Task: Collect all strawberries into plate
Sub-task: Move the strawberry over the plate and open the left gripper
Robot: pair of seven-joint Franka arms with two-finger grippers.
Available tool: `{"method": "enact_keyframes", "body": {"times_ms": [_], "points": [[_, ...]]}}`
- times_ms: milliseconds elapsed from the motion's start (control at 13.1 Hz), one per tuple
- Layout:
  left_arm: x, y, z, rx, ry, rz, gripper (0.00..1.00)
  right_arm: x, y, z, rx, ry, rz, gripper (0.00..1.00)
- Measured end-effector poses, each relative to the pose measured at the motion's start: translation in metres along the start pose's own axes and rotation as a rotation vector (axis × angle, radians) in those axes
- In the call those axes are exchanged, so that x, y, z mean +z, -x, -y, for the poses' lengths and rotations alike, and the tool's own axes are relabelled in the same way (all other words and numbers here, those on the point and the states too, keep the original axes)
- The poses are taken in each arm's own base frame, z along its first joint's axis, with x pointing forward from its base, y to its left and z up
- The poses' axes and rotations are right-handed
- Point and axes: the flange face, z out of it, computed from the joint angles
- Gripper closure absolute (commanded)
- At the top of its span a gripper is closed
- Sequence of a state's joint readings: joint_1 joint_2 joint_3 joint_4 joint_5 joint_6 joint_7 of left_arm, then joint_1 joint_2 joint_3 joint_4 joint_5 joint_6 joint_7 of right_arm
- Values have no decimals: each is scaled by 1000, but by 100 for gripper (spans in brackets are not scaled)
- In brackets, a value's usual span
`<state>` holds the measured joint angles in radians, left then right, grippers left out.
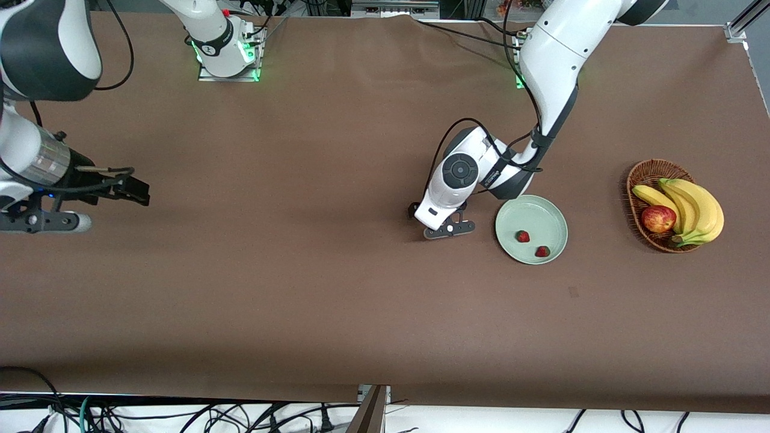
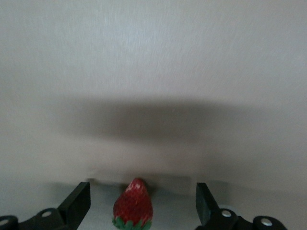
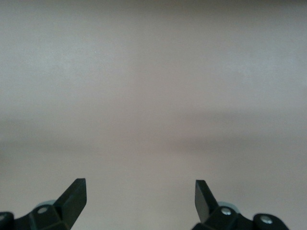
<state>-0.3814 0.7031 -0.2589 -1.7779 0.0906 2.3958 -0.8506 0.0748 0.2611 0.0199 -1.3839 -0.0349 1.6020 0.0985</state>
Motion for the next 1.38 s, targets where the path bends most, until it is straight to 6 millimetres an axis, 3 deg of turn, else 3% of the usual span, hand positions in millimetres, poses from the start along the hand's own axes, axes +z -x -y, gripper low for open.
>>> {"method": "enact_keyframes", "body": {"times_ms": [153, 306, 382, 688, 841, 1147, 1376], "points": [[5, 9, -1, -9, -10, 8, 37, -7, 12, -4, 4, 6, 6, 0], [3, 16, -4, -15, -13, 6, 79, -18, 21, -18, 15, 10, 2, 0], [0, 18, -6, -15, -13, 4, 86, -25, 26, -27, 10, 12, -4, 0], [-6, 18, 2, -6, -49, 21, 91, -31, 35, -40, 2, 17, 11, 0], [-22, 5, 17, 38, -79, 34, 91, -27, 35, -40, -1, 19, 20, 0], [-78, -46, 85, 178, -102, 63, 91, -25, 34, -47, 8, 22, 24, 0], [-99, -84, 146, 314, -92, 87, 91, -25, 34, -47, 8, 22, 24, 0]]}}
